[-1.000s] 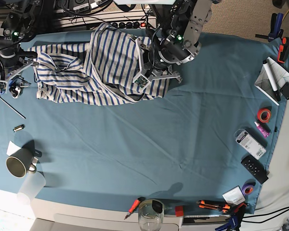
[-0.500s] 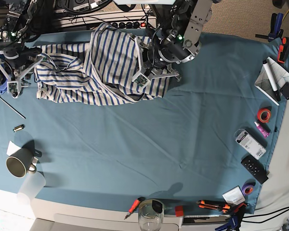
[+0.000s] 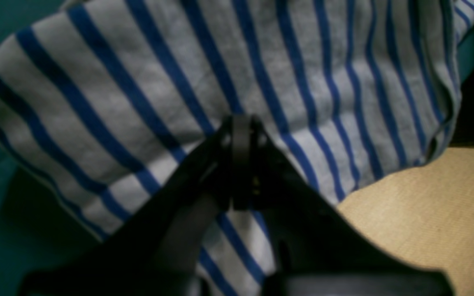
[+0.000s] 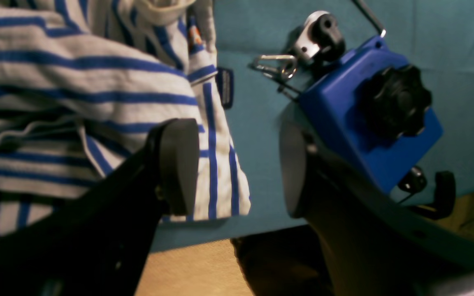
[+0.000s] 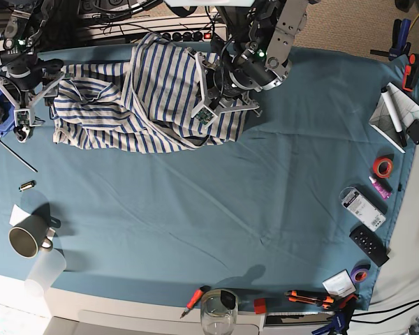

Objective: Fold the T-shirt properly

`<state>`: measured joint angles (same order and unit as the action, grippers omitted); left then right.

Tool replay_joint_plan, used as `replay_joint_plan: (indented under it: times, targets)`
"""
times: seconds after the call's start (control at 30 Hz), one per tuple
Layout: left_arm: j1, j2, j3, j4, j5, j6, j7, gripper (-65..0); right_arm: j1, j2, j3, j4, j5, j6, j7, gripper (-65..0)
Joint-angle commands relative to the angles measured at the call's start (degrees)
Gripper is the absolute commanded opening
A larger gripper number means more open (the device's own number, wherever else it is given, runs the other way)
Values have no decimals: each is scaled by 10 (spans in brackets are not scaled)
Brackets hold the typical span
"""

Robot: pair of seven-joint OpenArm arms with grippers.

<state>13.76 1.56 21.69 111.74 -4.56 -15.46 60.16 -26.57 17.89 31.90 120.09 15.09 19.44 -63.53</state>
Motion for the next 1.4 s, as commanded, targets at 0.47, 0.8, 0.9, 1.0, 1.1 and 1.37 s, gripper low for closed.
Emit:
replay_joint_plan:
  times: [0.47,0.8,0.9,1.0,1.1,1.37]
  targets:
    - [-1,5,2,10,-6,-3,-6,-650,134,10,4,-145,93,6,-43,-336]
    - [-1,5,2,10,-6,-3,-6,-650,185,10,4,-257,93,14,-86,-336]
    - [-1,5,2,10,-6,-3,-6,-650,185,10,4,-289,93,21,-89,-336]
    - [-1,5,2,10,-6,-3,-6,-650,185,10,4,-318,94,23,-87,-337]
    - [-2,5,2,10,-6,-3,-6,-650,185,10,4,-325,94,33,-89,-438]
    - [-2,5,2,10,-6,-3,-6,-650,188,10,4,-322,93,32,-84,-650]
